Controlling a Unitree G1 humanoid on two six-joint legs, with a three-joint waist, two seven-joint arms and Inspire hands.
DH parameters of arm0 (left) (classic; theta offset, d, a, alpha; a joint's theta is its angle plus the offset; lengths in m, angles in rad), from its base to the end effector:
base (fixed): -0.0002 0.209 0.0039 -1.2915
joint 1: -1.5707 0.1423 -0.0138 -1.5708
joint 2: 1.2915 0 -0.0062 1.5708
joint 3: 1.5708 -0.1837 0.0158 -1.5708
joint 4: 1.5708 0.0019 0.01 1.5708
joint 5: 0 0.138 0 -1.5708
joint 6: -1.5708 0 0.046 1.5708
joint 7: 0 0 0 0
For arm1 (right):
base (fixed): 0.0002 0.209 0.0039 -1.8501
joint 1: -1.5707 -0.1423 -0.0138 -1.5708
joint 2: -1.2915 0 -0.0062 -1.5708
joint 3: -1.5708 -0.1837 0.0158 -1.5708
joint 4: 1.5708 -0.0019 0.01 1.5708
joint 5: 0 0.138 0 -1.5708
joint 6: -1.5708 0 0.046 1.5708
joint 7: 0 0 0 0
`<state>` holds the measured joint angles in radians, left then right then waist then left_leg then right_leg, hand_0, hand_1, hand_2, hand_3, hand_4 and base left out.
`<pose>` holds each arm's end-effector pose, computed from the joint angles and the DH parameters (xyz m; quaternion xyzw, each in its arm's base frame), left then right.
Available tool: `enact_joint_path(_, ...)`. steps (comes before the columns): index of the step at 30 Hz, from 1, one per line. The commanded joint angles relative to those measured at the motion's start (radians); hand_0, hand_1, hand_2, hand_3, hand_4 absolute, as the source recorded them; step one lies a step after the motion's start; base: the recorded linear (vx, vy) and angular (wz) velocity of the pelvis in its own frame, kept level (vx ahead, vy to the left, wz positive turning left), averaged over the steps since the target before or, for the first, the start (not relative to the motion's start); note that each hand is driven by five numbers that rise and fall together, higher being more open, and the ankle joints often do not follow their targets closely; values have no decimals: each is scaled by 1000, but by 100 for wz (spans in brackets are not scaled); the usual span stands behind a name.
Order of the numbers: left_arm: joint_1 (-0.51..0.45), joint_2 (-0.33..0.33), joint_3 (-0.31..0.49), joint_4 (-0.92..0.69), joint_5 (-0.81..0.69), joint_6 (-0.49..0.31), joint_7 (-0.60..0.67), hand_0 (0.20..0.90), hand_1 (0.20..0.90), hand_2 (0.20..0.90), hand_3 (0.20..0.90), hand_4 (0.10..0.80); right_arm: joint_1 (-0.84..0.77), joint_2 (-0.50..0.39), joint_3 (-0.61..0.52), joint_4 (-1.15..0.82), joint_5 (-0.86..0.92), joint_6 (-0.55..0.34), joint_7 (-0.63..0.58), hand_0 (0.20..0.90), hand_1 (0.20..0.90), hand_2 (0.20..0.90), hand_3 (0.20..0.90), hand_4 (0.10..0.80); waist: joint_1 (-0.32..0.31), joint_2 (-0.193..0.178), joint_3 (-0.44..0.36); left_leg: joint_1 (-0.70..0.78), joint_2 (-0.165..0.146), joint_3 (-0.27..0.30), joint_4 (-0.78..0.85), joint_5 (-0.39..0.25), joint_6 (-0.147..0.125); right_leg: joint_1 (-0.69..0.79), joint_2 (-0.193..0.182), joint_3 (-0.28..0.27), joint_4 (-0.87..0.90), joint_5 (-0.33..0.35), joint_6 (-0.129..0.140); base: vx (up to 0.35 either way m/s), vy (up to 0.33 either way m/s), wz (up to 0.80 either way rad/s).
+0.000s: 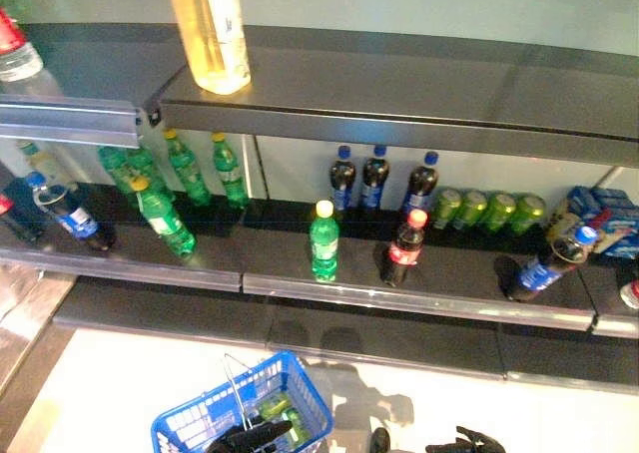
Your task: Pick up the drink and place into the basket.
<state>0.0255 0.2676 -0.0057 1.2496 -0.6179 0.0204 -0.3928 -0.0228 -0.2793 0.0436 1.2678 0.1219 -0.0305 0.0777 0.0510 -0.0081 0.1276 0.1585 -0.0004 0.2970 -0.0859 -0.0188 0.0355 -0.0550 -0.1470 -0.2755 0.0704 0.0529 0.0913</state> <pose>0.0580 0.2436 -0.1134 -0.2450 0.5088 0.0933 0.8200 0.0750 -0.2453 -0.1099 -0.0566 0.5650 -0.0660 0.8205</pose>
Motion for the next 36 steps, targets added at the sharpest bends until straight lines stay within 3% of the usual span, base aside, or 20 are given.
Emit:
enact_joint_path(1,-73,48,34,-41,-37,-68,-96,300,300,300,200,100,11,-31,10,35,-18,-57,-10,900,900,900,900,800,5,-19,-10,-46,-28,-67,49,-17,-25,22,-57,15,113,46,74,6,-196,-37)
enact_joint_path(6,-92,45,-10,-57,-51,-85,-64,300,300,300,200,100,8,-33,-21,47,3,-66,-14,900,900,900,900,800,-13,-24,-11,-75,-7,-66,92,-37,-7,28,-125,111,109,85,68,5,-234,-24)
enact_joint_path(10,-93,45,-11,-49,-49,-85,-50,300,300,300,200,100,-10,-29,-29,61,-3,-57,-6,900,900,900,900,800,-19,-23,-16,-56,13,-73,70,-41,-24,27,-158,136,47,129,82,34,-311,-18)
enact_joint_path(12,-90,52,-4,-48,-50,-81,-39,300,300,300,200,100,-15,-26,-21,59,-8,-40,-4,900,900,900,900,800,-15,-15,-18,-61,33,-68,72,-34,-34,49,-135,111,36,60,81,58,-261,-3)
enact_joint_path(15,-78,60,16,-54,-43,-60,-24,300,300,300,200,100,-7,-21,0,44,-2,-17,-4,900,900,900,900,800,-20,-17,-22,-66,58,-65,91,-22,-46,50,-102,117,48,37,76,54,-272,0)
enact_joint_path(17,-85,50,7,-55,-28,-63,-41,300,300,300,200,100,-12,-27,6,32,4,3,-10,900,900,900,900,800,-23,-12,-22,-60,88,-57,87,-5,-65,76,-76,103,13,2,57,57,-187,4)
enact_joint_path(21,-70,25,2,-74,-29,-72,-25,300,300,300,200,100,-19,-43,-8,35,-3,17,-6,900,900,900,900,800,-8,-12,-33,-50,118,-46,67,22,-101,142,-65,56,-85,9,46,40,-87,10)
enact_joint_path(28,-71,31,28,-51,-20,-79,-18,300,300,300,200,100,-6,-46,-13,37,6,1,-14,900,900,900,900,800,6,-2,-52,-37,122,-56,44,31,-119,176,-70,4,-100,1,44,5,5,13)
enact_joint_path(36,-48,57,55,-25,11,-72,-31,300,300,300,200,100,14,-54,-26,53,-30,33,-6,900,900,900,900,800,-5,12,-53,-11,119,-66,16,27,-115,184,-69,11,-108,2,51,42,34,5)
